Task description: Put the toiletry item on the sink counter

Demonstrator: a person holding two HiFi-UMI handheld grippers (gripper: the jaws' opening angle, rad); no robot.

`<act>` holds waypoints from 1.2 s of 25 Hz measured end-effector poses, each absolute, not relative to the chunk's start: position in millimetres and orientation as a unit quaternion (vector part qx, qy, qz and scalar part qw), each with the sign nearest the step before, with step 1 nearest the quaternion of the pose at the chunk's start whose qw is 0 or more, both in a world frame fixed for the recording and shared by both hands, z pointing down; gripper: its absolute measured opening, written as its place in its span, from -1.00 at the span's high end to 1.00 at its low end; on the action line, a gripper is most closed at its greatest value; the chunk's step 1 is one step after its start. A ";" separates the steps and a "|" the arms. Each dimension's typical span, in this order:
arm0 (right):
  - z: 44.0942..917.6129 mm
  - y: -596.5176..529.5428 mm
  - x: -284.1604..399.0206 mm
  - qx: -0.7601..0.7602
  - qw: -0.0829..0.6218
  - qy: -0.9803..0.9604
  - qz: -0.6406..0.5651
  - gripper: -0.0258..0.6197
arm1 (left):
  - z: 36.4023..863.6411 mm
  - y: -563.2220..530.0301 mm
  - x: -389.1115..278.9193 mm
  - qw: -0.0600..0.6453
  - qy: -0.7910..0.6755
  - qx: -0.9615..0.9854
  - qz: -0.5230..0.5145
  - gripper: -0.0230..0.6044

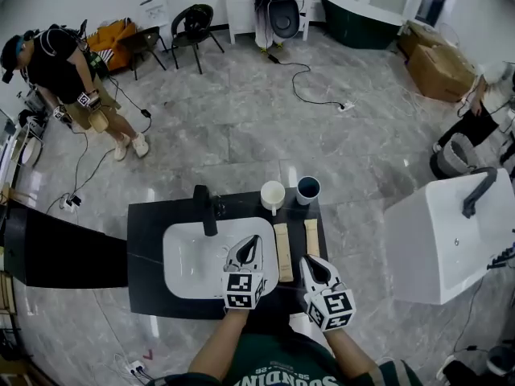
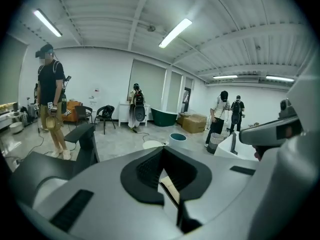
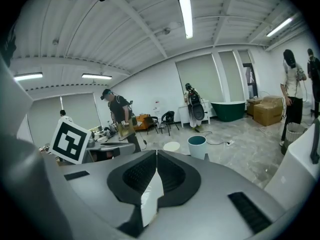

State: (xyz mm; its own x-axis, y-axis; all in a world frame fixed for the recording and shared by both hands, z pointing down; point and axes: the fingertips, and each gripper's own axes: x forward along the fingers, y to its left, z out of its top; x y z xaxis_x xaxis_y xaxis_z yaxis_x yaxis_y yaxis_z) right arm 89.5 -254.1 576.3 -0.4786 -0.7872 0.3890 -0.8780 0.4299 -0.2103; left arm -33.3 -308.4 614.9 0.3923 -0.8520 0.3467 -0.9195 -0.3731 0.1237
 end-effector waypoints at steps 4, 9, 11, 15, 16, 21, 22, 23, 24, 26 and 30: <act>561.0 -239.6 85.4 0.499 0.109 -0.841 0.177 0.79 | 595.0 -276.5 -35.5 0.139 -0.519 0.835 0.119 0.89; 538.7 -217.5 80.6 0.490 0.101 -0.852 0.156 0.79 | 573.4 -244.4 -31.7 0.119 -0.518 0.839 0.113 0.89; 531.4 -206.9 79.7 0.489 0.097 -0.854 0.149 0.79 | 563.9 -232.2 -30.1 0.115 -0.521 0.839 0.106 0.89; 522.0 -189.9 78.7 0.487 0.092 -0.857 0.139 0.79 | 544.1 -214.4 -31.6 0.102 -0.530 0.837 0.094 0.90; 522.0 -185.5 78.5 0.486 0.092 -0.858 0.139 0.79 | 541.9 -209.4 -32.2 0.101 -0.532 0.836 0.094 0.89; 517.1 -167.2 77.3 0.486 0.091 -0.859 0.131 0.79 | 538.1 -188.3 -30.5 0.098 -0.530 0.837 0.093 0.89; 515.0 -164.0 77.0 0.487 0.091 -0.859 0.126 0.80 | 538.9 -184.0 -29.6 0.099 -0.528 0.838 0.094 0.89; 513.5 -161.0 76.2 0.488 0.091 -0.860 0.122 0.80 | 540.1 -179.7 -29.0 0.100 -0.526 0.839 0.097 0.89; 512.5 -158.7 74.9 0.488 0.091 -0.860 0.119 0.80 | 541.1 -176.1 -28.7 0.100 -0.524 0.840 0.100 0.90; 510.9 -155.5 71.9 0.486 0.092 -0.861 0.116 0.80 | 541.0 -171.9 -29.3 0.100 -0.523 0.840 0.104 0.89; 508.9 -149.4 68.4 0.483 0.094 -0.863 0.115 0.80 | 539.5 -167.5 -30.2 0.102 -0.526 0.838 0.100 0.89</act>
State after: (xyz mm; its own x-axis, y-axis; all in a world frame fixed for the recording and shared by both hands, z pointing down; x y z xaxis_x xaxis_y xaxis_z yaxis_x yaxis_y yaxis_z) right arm 68.4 -149.4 508.9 -0.5163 -0.8116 0.2734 -0.8549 0.5074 -0.1083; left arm -30.2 -167.5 539.5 0.4265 -0.8617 0.2749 -0.9024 -0.4260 0.0649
